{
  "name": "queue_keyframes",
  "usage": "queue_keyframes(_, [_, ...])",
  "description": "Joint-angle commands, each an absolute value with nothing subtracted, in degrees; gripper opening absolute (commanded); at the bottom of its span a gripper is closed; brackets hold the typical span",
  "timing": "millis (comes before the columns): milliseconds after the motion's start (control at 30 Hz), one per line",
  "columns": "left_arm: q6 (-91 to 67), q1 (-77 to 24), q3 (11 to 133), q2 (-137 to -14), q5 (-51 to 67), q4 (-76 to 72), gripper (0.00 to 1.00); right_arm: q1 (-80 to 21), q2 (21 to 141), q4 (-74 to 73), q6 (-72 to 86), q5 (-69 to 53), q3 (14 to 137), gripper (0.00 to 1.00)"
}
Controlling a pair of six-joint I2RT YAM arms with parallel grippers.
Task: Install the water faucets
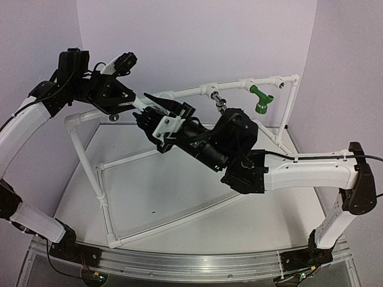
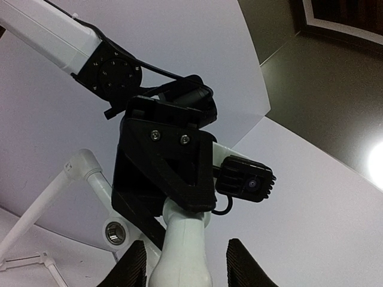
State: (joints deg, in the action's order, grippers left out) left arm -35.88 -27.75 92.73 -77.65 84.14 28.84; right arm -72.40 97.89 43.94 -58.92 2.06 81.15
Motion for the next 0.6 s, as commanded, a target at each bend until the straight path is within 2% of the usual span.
queue_keyframes(0, [-35.9, -27.9, 92.3, -75.8, 86.2, 26.5, 0.00, -72.2, 98.6, 46.5, -59.7, 0.7, 84.2, 0.41])
queue_keyframes(200, [-34.9, -27.9, 92.6, -76.0, 86.2, 27.5, 0.00, -72.0, 99.1, 46.5, -59.3, 0.8, 84.9, 0.33])
queue_keyframes(367, [-33.1, -27.9, 93.0, -76.2, 85.5, 29.4, 0.00, -72.0, 98.4, 46.5, -58.9, 0.9, 84.4, 0.20])
queue_keyframes(433, [-32.2, -27.9, 93.6, -76.7, 84.7, 30.7, 0.04, -72.0, 97.9, 46.5, -58.8, 1.0, 83.9, 0.15])
queue_keyframes(500, [-31.2, -27.9, 94.3, -77.1, 83.7, 31.7, 0.13, -72.0, 97.2, 46.5, -58.5, 1.0, 83.1, 0.10])
queue_keyframes(567, [-30.3, -27.9, 95.0, -77.3, 82.8, 32.6, 0.17, -72.0, 96.3, 46.5, -58.4, 1.1, 82.1, 0.07])
